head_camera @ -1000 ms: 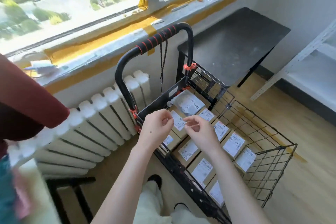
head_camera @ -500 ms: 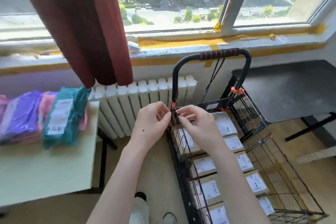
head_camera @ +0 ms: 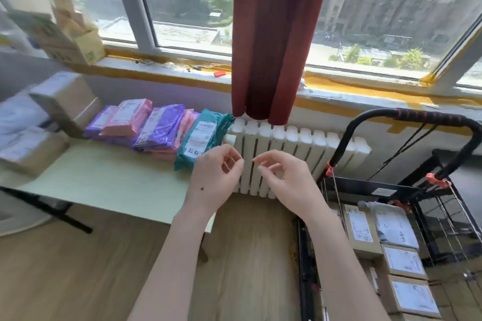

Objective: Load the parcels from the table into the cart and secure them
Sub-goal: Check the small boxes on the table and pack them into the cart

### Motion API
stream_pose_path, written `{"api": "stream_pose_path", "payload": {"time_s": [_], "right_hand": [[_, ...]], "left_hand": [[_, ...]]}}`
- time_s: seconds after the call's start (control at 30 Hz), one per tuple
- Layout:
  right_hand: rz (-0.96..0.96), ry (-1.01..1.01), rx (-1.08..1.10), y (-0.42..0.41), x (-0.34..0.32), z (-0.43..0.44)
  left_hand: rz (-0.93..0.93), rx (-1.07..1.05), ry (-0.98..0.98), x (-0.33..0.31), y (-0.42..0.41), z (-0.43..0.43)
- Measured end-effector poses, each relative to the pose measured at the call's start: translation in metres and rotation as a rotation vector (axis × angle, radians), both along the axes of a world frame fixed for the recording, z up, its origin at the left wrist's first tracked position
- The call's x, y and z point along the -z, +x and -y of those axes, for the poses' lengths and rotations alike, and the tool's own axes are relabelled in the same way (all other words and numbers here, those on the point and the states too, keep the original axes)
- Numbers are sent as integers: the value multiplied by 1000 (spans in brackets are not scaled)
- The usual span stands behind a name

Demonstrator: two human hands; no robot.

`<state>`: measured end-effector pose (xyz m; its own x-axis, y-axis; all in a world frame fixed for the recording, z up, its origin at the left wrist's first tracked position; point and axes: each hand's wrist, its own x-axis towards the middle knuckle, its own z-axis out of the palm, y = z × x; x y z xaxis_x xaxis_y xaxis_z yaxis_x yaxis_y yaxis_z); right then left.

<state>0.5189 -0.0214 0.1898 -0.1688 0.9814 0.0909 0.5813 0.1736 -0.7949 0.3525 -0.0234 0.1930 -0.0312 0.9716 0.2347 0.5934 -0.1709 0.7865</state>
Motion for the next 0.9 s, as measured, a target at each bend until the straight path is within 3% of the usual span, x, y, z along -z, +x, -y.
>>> {"api": "stream_pose_path", "payload": {"time_s": [0.47, 0.9], "right_hand": [[-55, 49, -208, -253, -1, 35], [-41, 43, -420, -390, 4, 23]], "left_hand": [[-6, -285, 36, -8, -248, 84], [66, -512, 30, 2, -369, 104]]}}
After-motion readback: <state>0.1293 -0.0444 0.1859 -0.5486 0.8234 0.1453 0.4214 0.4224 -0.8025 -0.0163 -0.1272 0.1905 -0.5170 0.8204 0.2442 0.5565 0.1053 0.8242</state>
